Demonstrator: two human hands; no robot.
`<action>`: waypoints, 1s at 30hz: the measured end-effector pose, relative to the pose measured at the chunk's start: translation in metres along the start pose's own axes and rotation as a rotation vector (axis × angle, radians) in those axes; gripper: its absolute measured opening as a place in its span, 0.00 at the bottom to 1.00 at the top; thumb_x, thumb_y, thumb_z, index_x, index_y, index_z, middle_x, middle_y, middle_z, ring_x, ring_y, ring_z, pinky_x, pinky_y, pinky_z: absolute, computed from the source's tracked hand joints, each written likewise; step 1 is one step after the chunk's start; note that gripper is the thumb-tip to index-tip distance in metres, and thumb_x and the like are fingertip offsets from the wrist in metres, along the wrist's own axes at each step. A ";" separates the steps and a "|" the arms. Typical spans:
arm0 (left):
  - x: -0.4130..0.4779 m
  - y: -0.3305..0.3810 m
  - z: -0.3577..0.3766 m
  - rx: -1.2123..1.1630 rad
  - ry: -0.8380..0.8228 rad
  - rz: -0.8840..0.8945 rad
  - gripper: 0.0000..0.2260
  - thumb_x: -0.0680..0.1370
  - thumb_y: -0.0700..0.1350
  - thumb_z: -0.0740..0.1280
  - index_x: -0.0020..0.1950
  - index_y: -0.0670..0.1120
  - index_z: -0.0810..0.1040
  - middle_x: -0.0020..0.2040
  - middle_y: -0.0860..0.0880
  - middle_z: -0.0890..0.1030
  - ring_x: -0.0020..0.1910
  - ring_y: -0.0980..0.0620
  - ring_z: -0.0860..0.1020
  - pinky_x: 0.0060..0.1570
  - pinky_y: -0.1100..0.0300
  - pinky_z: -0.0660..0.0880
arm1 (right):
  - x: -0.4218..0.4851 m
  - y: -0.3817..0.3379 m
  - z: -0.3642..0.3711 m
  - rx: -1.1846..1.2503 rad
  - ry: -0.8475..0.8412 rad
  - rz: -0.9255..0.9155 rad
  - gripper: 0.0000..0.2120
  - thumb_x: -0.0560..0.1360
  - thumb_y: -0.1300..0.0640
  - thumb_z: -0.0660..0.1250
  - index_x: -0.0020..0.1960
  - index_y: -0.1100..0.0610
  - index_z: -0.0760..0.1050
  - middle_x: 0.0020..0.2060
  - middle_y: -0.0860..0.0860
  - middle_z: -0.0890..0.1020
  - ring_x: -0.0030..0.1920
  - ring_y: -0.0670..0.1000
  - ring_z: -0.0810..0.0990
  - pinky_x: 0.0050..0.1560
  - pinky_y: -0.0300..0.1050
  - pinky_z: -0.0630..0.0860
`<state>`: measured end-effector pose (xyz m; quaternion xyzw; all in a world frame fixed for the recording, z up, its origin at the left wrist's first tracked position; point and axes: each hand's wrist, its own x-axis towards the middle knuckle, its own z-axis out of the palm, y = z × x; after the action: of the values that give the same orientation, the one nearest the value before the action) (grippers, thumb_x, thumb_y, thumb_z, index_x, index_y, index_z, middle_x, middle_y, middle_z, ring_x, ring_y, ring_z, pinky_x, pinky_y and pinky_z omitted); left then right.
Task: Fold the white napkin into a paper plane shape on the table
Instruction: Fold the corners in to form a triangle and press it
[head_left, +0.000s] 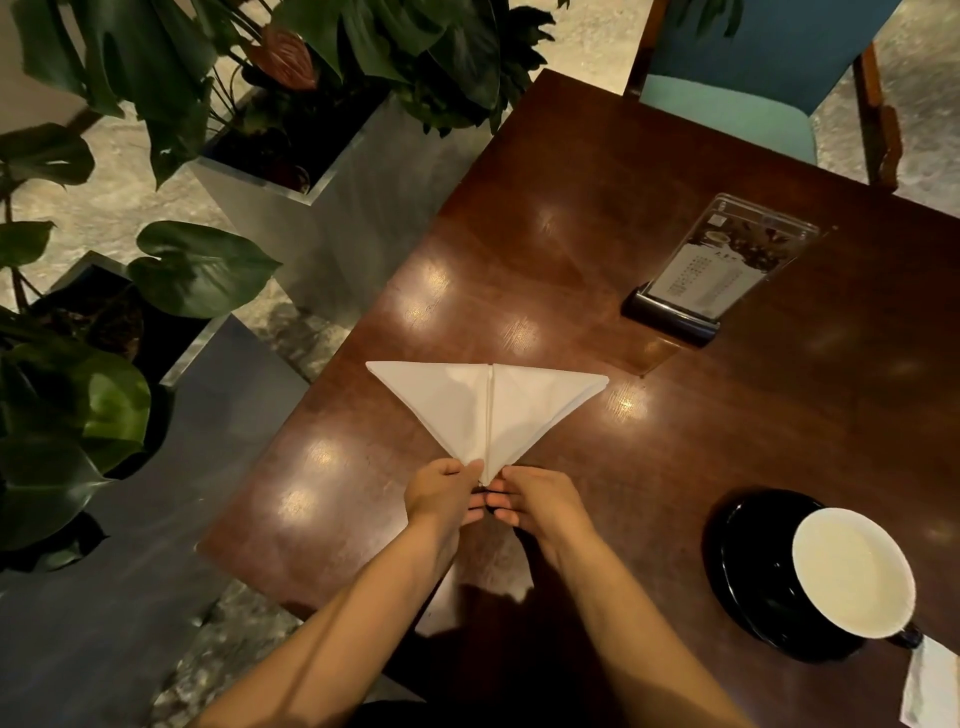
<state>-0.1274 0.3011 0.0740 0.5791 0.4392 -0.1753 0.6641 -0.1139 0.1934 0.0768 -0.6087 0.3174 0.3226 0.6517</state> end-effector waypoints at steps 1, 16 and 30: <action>0.000 0.002 0.000 -0.014 -0.014 -0.012 0.09 0.77 0.42 0.67 0.37 0.43 0.73 0.37 0.45 0.81 0.33 0.47 0.81 0.35 0.57 0.78 | 0.001 0.000 0.001 0.013 -0.017 0.014 0.10 0.77 0.61 0.62 0.40 0.60 0.80 0.34 0.53 0.80 0.32 0.47 0.78 0.31 0.36 0.77; 0.013 -0.010 0.003 0.290 0.231 0.283 0.07 0.73 0.39 0.68 0.41 0.45 0.70 0.39 0.47 0.76 0.39 0.44 0.79 0.39 0.49 0.79 | 0.006 -0.013 -0.017 -0.696 0.595 -0.670 0.10 0.78 0.59 0.58 0.52 0.57 0.78 0.49 0.52 0.81 0.52 0.54 0.77 0.47 0.40 0.68; 0.030 -0.049 -0.007 1.139 0.337 0.929 0.20 0.78 0.44 0.65 0.69 0.45 0.70 0.69 0.47 0.73 0.72 0.45 0.65 0.70 0.40 0.58 | 0.075 -0.002 0.001 -1.555 0.163 -0.963 0.27 0.81 0.45 0.45 0.77 0.55 0.47 0.77 0.52 0.50 0.77 0.52 0.46 0.75 0.51 0.41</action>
<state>-0.1500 0.3031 0.0202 0.9775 0.0870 0.0139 0.1914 -0.0677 0.1970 0.0172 -0.9630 -0.2322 0.0951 0.0982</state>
